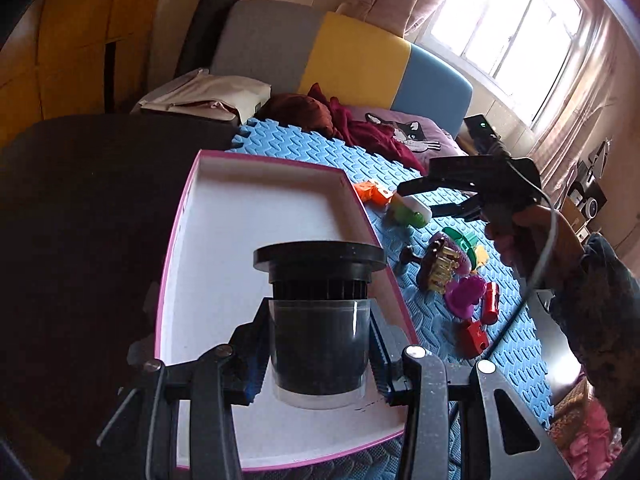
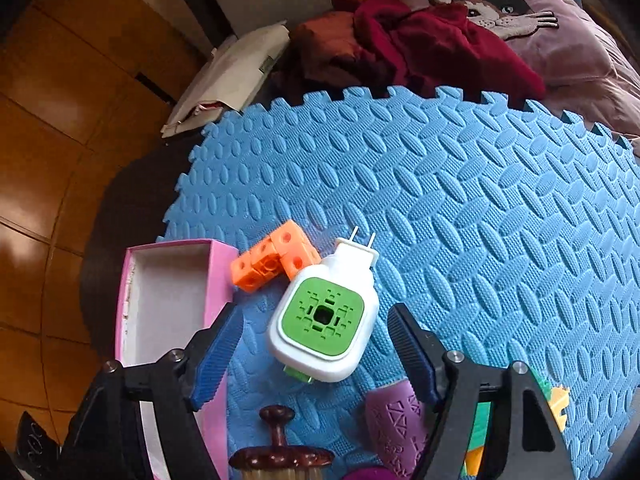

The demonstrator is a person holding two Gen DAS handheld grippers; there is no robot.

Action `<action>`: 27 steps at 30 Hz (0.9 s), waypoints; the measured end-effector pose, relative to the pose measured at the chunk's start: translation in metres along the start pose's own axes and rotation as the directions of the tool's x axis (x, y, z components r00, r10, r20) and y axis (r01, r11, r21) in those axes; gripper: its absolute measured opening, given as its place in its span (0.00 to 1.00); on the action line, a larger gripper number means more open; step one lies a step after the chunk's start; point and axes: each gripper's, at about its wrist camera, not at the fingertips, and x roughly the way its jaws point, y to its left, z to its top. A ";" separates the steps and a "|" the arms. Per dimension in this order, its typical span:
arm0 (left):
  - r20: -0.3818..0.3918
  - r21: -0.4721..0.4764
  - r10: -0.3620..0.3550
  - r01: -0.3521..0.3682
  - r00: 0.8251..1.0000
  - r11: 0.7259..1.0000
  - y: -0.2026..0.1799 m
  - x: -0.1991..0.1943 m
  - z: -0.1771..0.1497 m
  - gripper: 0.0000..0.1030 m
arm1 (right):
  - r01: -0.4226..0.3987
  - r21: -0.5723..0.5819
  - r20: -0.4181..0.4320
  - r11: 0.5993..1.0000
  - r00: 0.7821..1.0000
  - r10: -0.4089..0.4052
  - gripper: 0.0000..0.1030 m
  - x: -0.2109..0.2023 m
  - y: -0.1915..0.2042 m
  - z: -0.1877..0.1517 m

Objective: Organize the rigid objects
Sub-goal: 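Carry the cup into the tray with the left gripper while the right gripper grasps the white-green plug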

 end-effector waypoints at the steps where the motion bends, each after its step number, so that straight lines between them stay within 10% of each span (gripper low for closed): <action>1: 0.000 -0.003 -0.003 0.003 1.000 1.000 0.001 0.001 -0.001 0.42 | 0.001 0.003 -0.017 1.000 1.000 -0.001 0.73 0.006 0.000 -0.001; 9: 0.012 -0.020 0.024 -0.024 1.000 1.000 0.012 -0.001 0.000 0.42 | 0.042 -0.040 0.019 0.998 0.999 -0.041 0.52 0.000 0.001 -0.019; 27: -0.084 0.022 0.206 -0.205 0.975 0.979 0.034 0.083 0.059 0.44 | 0.117 -0.174 0.071 0.978 0.992 -0.106 0.52 0.003 0.014 -0.042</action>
